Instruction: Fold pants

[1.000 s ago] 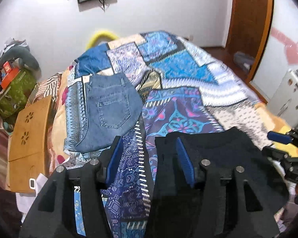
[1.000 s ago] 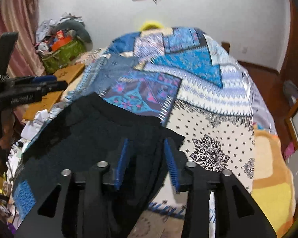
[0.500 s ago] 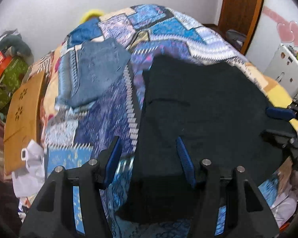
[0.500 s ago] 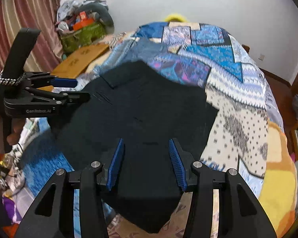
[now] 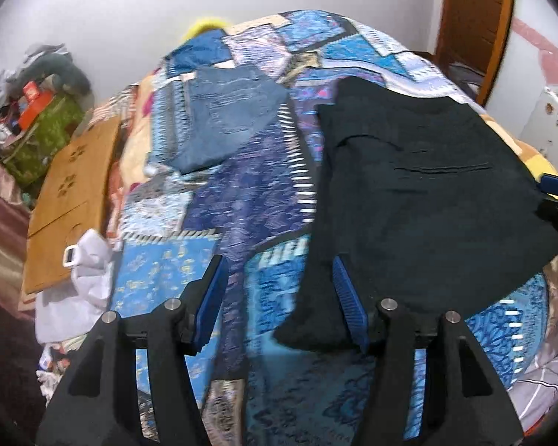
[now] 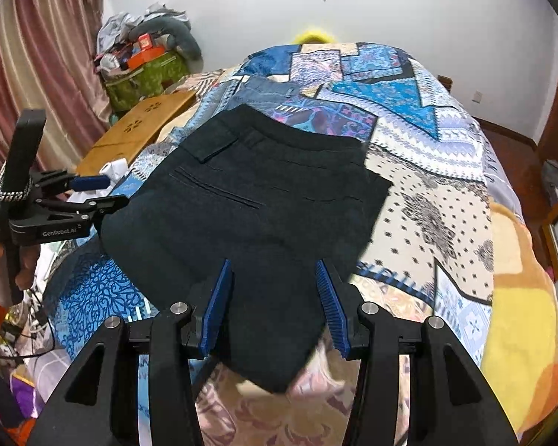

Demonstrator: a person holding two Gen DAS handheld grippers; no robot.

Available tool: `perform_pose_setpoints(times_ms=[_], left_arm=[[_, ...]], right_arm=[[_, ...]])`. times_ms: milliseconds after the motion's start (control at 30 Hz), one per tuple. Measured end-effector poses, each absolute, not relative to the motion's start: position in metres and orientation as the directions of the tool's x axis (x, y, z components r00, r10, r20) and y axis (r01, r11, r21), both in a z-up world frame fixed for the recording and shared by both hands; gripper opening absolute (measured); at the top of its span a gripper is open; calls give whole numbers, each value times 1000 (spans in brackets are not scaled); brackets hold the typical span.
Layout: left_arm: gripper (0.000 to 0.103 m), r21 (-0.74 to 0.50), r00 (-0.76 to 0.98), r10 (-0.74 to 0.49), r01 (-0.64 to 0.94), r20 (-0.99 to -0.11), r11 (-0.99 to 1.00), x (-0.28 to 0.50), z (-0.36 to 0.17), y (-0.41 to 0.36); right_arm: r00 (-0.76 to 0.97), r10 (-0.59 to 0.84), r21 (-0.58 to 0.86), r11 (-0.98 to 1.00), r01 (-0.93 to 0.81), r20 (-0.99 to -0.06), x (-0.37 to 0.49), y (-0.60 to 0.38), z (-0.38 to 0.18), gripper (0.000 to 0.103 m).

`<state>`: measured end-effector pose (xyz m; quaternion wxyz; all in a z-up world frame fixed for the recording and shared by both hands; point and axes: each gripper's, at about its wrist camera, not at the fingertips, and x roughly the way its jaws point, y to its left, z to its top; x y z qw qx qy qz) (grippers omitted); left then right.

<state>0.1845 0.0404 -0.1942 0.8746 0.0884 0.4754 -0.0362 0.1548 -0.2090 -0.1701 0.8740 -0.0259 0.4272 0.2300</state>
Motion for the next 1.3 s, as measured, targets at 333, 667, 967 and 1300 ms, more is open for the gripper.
perform_pose_setpoints(times_ms=[333,667,967,1300], left_arm=[[71,94,574,11,114,-818,989,195,-173,56],[91,26,595,-113,220,-796,975,241,-152,17],[93,-47,435,-171,280,-884,959,285,-198,2],[96,-210,280,-303,316,-911,925,316,-222,-2]], right_arm=[[595,293,87,933,-350,-748,156,-227,-154,53],[629,304,75,929,-363,-716,175,-220,-146,79],[522,337,153,919,-363,-783,198,-214,-182,80],[386,515,422,854,-304,-765,225,-234,-208,85]])
